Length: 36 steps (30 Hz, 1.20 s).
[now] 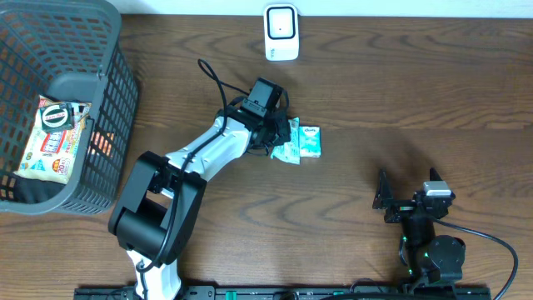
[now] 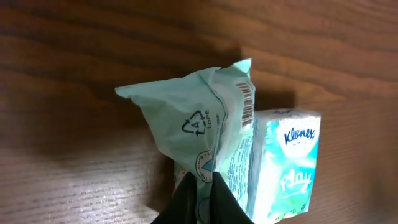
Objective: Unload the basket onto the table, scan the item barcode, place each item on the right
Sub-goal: 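Carry the green pack beside the tissue pack and release it, then move the left gripper back over the grey basket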
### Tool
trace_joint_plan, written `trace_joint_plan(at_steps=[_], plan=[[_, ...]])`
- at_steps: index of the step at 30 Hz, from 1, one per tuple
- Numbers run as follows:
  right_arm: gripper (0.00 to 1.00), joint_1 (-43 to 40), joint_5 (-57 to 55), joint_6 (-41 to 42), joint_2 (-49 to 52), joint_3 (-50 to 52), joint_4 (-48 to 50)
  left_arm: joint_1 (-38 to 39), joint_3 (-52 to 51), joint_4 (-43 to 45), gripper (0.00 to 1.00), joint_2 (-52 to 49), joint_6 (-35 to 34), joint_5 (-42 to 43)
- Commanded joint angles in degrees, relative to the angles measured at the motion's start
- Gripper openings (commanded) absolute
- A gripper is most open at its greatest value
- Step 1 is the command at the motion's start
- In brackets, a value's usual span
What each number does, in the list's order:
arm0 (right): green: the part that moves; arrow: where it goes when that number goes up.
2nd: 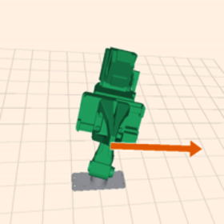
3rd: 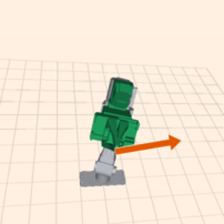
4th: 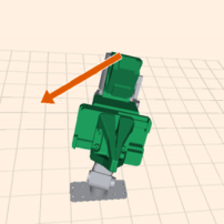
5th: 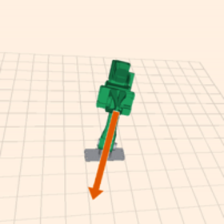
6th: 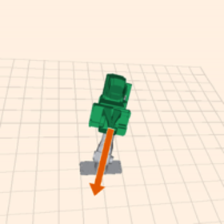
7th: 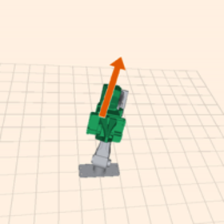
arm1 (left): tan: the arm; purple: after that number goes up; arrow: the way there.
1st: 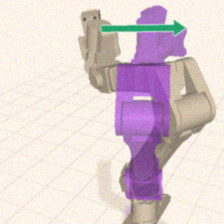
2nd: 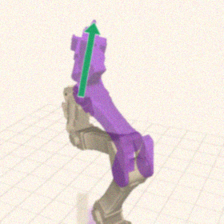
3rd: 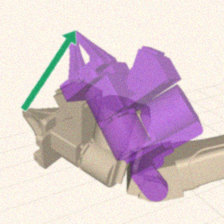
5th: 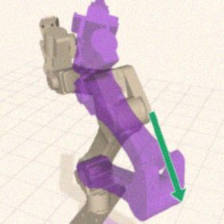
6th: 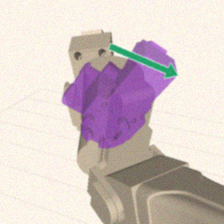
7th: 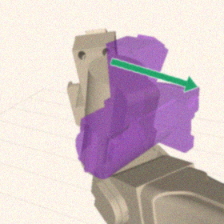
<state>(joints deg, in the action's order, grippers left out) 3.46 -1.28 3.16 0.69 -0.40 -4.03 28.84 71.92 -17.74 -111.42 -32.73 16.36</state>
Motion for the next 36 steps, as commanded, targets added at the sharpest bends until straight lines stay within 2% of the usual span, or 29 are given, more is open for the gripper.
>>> trace_joint_plan(at_steps=[1, 4, 6, 7, 8, 9, 13, 21, 26, 30, 36], plan=[[0.99, -0.2, -0.1, -0.7, -0.3, 0.1, -0.2, -0.9, 1.8, 0.0, 0.08, 0.6, 1.0, -0.5], [0.99, -0.2, -0.1, -0.7, -0.3, 0.1, -0.2, -1.7, 2.6, -0.2, 0.09, 1.6, 1.0, -0.3], [0.99, -0.2, -0.1, -0.7, -0.3, 0.1, -0.2, -1.9, 2.6, -0.4, 0.17, 2.4, 1.0, 0.1], [0.99, -0.2, -0.1, -0.7, -0.3, 0.1, -0.2, -1.9, 2.6, -0.7, 0.26, 2.8, 1.0, 0.1], [0.99, -0.2, -0.1, -0.7, -0.3, 0.1, -0.2, -2.1, 2.6, -1.3, 0.48, 3.3, 1.7, 0.1], [0.99, -0.2, -0.1, -0.7, -0.3, 0.1, -0.2, -2.2, 2.7, -1.7, 0.61, 3.6, 2.4, 0.1], [0.99, -0.2, -0.1, -0.7, -0.3, 0.1, -0.2, -2.6, 2.7, -3.7, 0.72, 5.6, 3.5, 0.1], [0.99, -0.2, -0.1, -0.7, -0.3, 0.1, -0.2, -7.0, 4.1, -7.0, 0.72, 17.0, 5.3, 0.0], [0.99, -0.2, -0.1, -0.7, -0.3, 0.1, -0.2, -13.6, 4.3, -9.5, 0.72, 28.5, 5.3, -8.0], [0.99, -0.2, -0.1, -0.7, -0.3, 0.1, -0.2, -21.9, 4.3, -11.8, 0.72, 36.4, 6.5, -18.0], [0.99, -0.2, -0.1, -0.7, -0.3, 0.1, -0.2, -38.8, 4.5, -12.2, 0.72, 43.0, 8.2, -18.4]])
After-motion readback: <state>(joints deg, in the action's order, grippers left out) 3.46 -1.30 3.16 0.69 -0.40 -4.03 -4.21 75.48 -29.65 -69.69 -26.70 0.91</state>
